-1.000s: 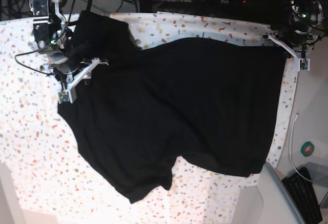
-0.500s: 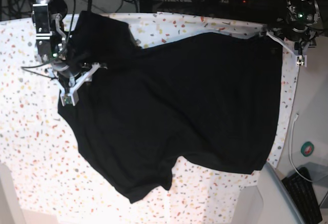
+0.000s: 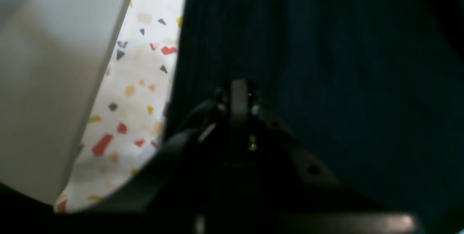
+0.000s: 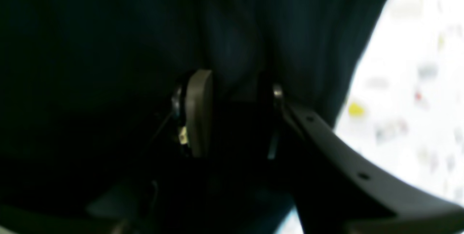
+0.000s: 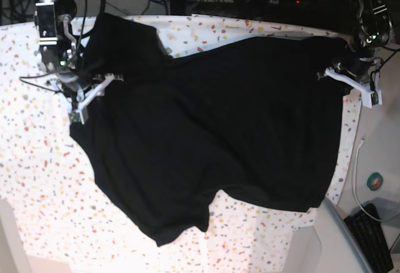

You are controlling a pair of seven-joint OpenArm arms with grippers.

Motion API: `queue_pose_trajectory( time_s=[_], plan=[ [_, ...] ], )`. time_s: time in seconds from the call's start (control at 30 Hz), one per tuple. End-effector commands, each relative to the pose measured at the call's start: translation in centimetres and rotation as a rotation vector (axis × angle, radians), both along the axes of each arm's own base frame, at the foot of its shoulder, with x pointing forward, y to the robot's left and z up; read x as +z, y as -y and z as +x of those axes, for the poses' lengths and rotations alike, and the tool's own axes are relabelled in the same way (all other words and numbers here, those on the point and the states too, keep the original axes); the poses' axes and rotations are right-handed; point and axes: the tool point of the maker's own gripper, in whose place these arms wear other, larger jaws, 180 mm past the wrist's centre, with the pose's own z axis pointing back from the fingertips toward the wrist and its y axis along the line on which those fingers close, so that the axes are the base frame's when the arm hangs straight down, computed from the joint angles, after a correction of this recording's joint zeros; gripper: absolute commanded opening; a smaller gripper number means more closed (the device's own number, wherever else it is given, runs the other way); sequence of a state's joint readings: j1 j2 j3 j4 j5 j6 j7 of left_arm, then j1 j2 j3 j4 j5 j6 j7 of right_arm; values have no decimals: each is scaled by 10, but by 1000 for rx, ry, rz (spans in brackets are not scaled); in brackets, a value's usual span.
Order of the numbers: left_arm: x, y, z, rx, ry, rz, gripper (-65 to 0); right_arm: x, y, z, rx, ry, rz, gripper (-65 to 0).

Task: Layout the t-shirt on the table in an organized manner, then fold the t-shirt properly
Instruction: 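Pull the held shirt edges apart with both grippers to flatten it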

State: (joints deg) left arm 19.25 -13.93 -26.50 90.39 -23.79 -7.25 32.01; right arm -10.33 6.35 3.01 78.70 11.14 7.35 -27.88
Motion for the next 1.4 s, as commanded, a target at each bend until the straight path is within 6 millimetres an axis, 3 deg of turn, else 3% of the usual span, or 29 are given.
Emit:
queue_pose_trajectory(
  time_s=[0.0, 0.07, 0.17, 0.4, 0.57, 0.73, 0.87, 1.0, 1.07, 1.13, 1.23, 1.37],
  plan=[
    [3, -5, 9, 1, 21, 14, -650, 16, 2, 8, 3, 72, -7, -453],
    [-17, 1, 12, -1, -21, -7, -650, 33, -2, 5, 14, 129, -6, -504],
    [-37, 12, 17, -24, -69, -23, -650, 39, -6, 1, 26, 140, -4, -650],
    [-70, 33, 38, -102, -161, -10, -650, -3, 8, 4, -14, 26, -11, -650],
    [-90, 44, 60, -146, -229, 15, -650, -29, 27, 21, -45, -51, -28, -650],
    [-77, 42, 105, -136, -194, 19, -650, -25, 48, 67, -77, -50, -45, -650],
    [-56, 41, 142, -127, -139, 12, -650, -6, 66, 105, -91, 15, -70, -650],
    [-31, 41, 163, -127, -78, 15, -650, 19, 79, 124, -95, 89, -92, -650],
    [-19, 42, 158, -139, -72, 29, -650, 32, 80, 121, -76, 138, -108, -650],
    [-5, 31, 141, -116, -50, 49, -650, 50, 72, 111, -43, 204, -119, -650],
    [11, 13, 102, -53, -4, 72, -650, 76, 54, 90, 8, 286, -120, -650],
    [12, -7, 38, 60, 23, -23, -650, 91, 28, 55, 47, 324, -92, -650]
  ],
)
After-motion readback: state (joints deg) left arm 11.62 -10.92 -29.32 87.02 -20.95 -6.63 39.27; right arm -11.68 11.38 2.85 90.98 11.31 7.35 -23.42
